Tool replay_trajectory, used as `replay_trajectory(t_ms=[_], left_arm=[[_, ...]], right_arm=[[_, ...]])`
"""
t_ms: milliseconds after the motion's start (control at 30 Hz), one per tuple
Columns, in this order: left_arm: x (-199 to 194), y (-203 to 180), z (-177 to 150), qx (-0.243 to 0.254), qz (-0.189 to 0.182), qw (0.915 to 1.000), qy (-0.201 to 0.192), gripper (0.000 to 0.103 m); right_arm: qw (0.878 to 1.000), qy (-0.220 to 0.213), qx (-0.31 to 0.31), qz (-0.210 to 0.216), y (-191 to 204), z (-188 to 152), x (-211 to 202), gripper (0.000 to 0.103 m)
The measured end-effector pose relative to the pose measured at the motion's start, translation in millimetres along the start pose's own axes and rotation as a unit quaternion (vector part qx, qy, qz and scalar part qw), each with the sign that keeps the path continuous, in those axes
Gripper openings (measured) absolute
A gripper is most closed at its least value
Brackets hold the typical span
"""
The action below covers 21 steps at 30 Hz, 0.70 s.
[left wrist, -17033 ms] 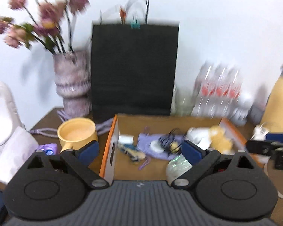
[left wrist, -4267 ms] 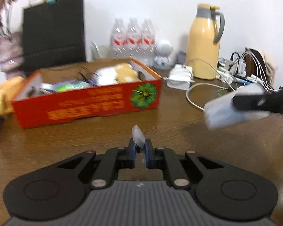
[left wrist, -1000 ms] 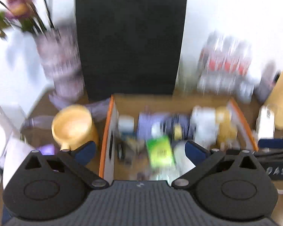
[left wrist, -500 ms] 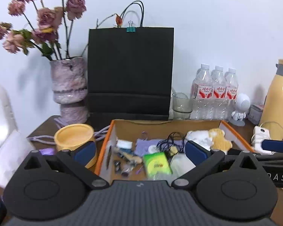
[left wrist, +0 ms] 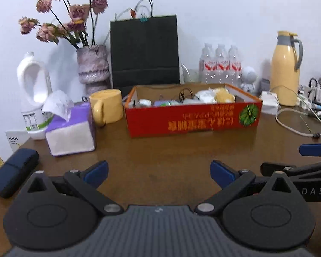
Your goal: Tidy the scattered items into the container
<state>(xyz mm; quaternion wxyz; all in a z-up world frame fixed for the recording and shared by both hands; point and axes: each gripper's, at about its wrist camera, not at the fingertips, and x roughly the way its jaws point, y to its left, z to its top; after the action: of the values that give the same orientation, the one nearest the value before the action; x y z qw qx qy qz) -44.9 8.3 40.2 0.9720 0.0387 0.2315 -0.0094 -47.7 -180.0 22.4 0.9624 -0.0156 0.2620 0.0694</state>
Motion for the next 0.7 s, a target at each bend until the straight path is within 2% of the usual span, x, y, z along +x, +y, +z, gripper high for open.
replay_trajectory(t_ms=[267, 400, 700], left_arm=[[13, 7, -17, -0.022, 0.008, 0.999, 0.038, 0.103], [18, 6, -20, -0.014, 0.013, 0.9986, 0.05, 0.103], [31, 2, -20, -0.014, -0.001, 0.9967, 0.08, 0.103]], right_arm=[[1.0, 0.03, -0.003, 0.003, 4, -10, 11, 0.092], [0.999, 0.048, -0.001, 0.003, 3, -12, 21, 0.092], [0.998, 0.061, 0.012, 0.003, -3, -12, 30, 0.092]])
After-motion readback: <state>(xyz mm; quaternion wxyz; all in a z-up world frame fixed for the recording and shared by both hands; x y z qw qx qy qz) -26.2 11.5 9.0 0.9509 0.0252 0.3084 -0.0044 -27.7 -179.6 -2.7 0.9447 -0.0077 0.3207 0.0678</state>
